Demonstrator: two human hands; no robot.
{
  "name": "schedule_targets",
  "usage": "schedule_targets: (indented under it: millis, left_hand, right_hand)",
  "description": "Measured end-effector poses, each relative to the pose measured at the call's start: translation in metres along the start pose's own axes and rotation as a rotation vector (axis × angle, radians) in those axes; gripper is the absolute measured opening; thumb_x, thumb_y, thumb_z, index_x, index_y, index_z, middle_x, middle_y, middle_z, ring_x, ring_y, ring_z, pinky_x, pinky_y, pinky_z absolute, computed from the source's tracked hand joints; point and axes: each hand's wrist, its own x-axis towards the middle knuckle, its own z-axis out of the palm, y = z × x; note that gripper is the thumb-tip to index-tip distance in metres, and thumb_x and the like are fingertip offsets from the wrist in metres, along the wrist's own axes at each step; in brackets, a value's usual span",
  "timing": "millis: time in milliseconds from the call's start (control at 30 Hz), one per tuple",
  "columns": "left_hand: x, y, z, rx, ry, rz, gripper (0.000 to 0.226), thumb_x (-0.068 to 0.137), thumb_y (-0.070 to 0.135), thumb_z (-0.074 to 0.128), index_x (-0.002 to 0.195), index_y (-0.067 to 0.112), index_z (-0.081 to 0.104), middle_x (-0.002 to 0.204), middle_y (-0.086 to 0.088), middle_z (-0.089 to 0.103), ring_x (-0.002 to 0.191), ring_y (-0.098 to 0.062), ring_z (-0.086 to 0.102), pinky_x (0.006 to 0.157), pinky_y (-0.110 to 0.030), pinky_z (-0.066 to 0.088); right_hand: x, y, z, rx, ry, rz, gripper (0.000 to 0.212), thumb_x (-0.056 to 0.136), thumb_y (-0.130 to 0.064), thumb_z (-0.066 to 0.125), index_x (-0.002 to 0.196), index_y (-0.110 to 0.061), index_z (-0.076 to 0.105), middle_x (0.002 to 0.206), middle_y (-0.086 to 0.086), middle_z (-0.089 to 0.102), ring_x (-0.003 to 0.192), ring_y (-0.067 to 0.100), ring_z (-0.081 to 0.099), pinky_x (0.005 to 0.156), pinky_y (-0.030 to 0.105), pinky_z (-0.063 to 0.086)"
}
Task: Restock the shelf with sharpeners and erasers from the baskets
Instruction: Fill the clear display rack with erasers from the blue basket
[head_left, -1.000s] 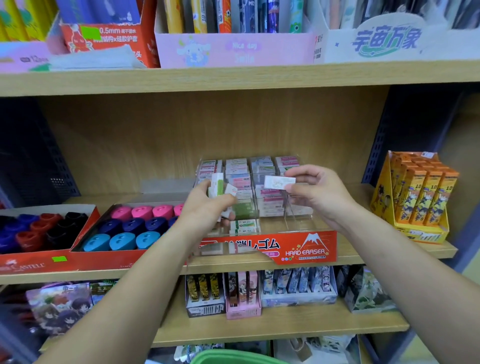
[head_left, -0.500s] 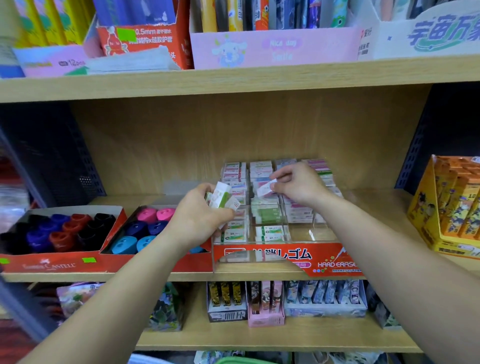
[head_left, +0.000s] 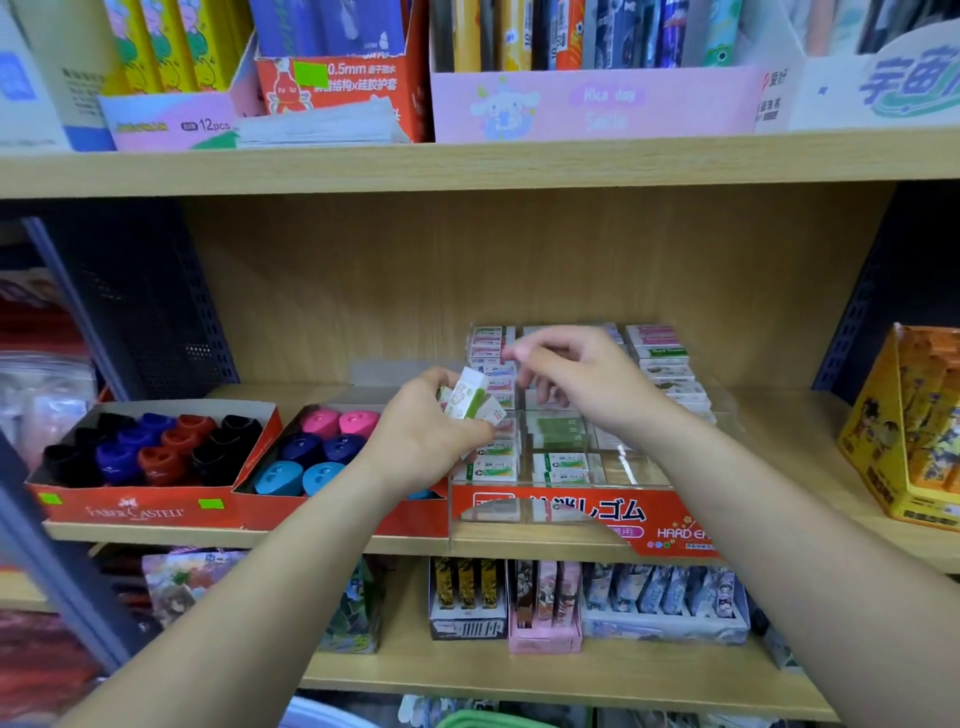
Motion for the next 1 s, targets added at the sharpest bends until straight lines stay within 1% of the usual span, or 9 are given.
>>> schedule_targets:
  millis: [133, 233, 300, 400, 533, 633, 767, 900, 1000]
  left_hand:
    - [-0.003, 0.000, 0.003, 0.046, 0.007, 0.021, 0.041, 0.081, 0.008, 0.075, 0.116, 0.018, 0.054, 0.073, -0.010, 0.070, 0.051, -0.019, 0.058, 0.048, -0.030, 0.046]
    - [-0.009, 0.001, 0.005, 0.047, 0.029, 0.046, 0.040, 0.080, 0.007, 0.076, 0.111, 0.021, 0.055, 0.076, -0.008, 0.070, 0.051, -0.014, 0.058, 0.048, -0.027, 0.046]
    - [-0.011, 0.004, 0.007, 0.033, 0.058, 0.076, 0.039, 0.077, 0.005, 0.077, 0.104, 0.024, 0.056, 0.079, -0.005, 0.069, 0.050, -0.010, 0.057, 0.047, -0.024, 0.045]
    - [-0.014, 0.007, 0.007, 0.023, 0.076, 0.105, 0.039, 0.077, 0.005, 0.080, 0.103, 0.024, 0.057, 0.079, -0.004, 0.069, 0.048, -0.007, 0.055, 0.044, -0.021, 0.043]
    - [-0.016, 0.003, 0.004, -0.040, 0.056, 0.092, 0.034, 0.082, 0.010, 0.082, 0.106, 0.020, 0.059, 0.083, -0.007, 0.073, 0.052, -0.010, 0.061, 0.046, -0.026, 0.048]
    - [-0.017, -0.002, 0.000, -0.060, 0.075, 0.069, 0.031, 0.086, 0.012, 0.080, 0.106, 0.020, 0.059, 0.085, -0.006, 0.072, 0.048, -0.006, 0.060, 0.044, -0.023, 0.048]
    - [-0.015, -0.006, -0.004, -0.049, 0.113, 0.068, 0.029, 0.088, 0.016, 0.079, 0.107, 0.020, 0.057, 0.099, -0.001, 0.072, 0.059, -0.005, 0.069, 0.044, -0.017, 0.048]
    - [-0.010, -0.009, 0.000, -0.085, 0.141, 0.076, 0.025, 0.090, 0.015, 0.077, 0.104, 0.018, 0.057, 0.093, -0.001, 0.071, 0.052, -0.001, 0.066, 0.041, -0.016, 0.045]
    - [-0.002, -0.013, 0.004, -0.096, 0.147, 0.107, 0.025, 0.089, 0.015, 0.078, 0.101, 0.022, 0.056, 0.090, -0.003, 0.071, 0.053, -0.004, 0.066, 0.043, -0.019, 0.047]
  right_hand:
    - [-0.010, -0.021, 0.012, 0.037, -0.166, 0.010, 0.015, 0.091, -0.026, 0.073, 0.105, -0.020, 0.073, 0.083, 0.006, 0.073, 0.066, 0.007, 0.064, 0.057, 0.015, 0.046]
    - [-0.012, -0.021, 0.012, 0.123, -0.177, 0.056, 0.013, 0.091, -0.010, 0.073, 0.104, -0.010, 0.071, 0.083, 0.016, 0.072, 0.066, 0.017, 0.068, 0.057, 0.025, 0.052]
    - [-0.015, -0.022, 0.012, 0.210, -0.170, 0.097, 0.011, 0.092, -0.002, 0.069, 0.101, -0.006, 0.068, 0.081, 0.015, 0.072, 0.065, 0.019, 0.069, 0.059, 0.028, 0.056]
    - [-0.018, -0.024, 0.013, 0.276, -0.094, 0.141, 0.010, 0.091, 0.005, 0.062, 0.096, -0.003, 0.065, 0.077, 0.014, 0.070, 0.062, 0.020, 0.067, 0.059, 0.030, 0.059]
    - [-0.014, -0.020, -0.004, 0.466, 0.121, 0.152, 0.014, 0.093, 0.009, 0.055, 0.092, -0.005, 0.058, 0.072, 0.009, 0.062, 0.057, 0.018, 0.062, 0.054, 0.028, 0.058]
    - [-0.012, -0.008, -0.022, 0.452, 0.189, 0.167, 0.013, 0.093, 0.006, 0.061, 0.094, -0.006, 0.058, 0.069, 0.006, 0.064, 0.060, 0.018, 0.066, 0.061, 0.030, 0.061]
    - [-0.009, 0.016, -0.040, 0.262, 0.237, 0.243, 0.015, 0.091, 0.001, 0.069, 0.100, -0.006, 0.060, 0.087, 0.016, 0.068, 0.071, 0.023, 0.069, 0.067, 0.033, 0.062]
    - [-0.001, 0.031, -0.046, 0.259, 0.208, 0.313, 0.013, 0.098, -0.001, 0.060, 0.105, -0.011, 0.065, 0.108, 0.018, 0.069, 0.087, 0.025, 0.072, 0.080, 0.042, 0.063]
    - [0.006, 0.037, -0.045, 0.241, 0.221, 0.281, 0.020, 0.100, -0.001, 0.053, 0.104, -0.013, 0.068, 0.110, 0.019, 0.068, 0.099, 0.036, 0.070, 0.089, 0.054, 0.059]
